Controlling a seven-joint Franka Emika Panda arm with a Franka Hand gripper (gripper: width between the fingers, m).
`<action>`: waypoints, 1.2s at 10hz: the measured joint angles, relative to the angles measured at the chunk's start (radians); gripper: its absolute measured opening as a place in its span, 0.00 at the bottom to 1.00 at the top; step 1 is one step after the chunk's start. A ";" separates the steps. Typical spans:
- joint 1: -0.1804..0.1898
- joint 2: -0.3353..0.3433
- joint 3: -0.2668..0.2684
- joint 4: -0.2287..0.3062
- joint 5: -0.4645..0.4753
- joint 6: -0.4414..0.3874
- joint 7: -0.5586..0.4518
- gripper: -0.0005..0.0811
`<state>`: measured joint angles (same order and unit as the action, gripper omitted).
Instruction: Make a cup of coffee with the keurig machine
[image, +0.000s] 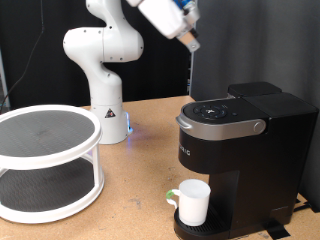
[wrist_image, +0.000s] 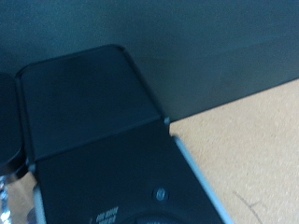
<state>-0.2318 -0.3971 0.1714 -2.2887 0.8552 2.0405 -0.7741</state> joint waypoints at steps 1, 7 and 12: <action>0.007 0.015 0.013 0.016 0.006 0.011 0.000 0.99; 0.020 0.123 0.037 0.082 0.028 -0.003 -0.001 0.99; 0.024 0.164 0.057 0.084 0.043 0.018 -0.001 0.99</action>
<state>-0.2081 -0.2329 0.2281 -2.2044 0.8985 2.0587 -0.7753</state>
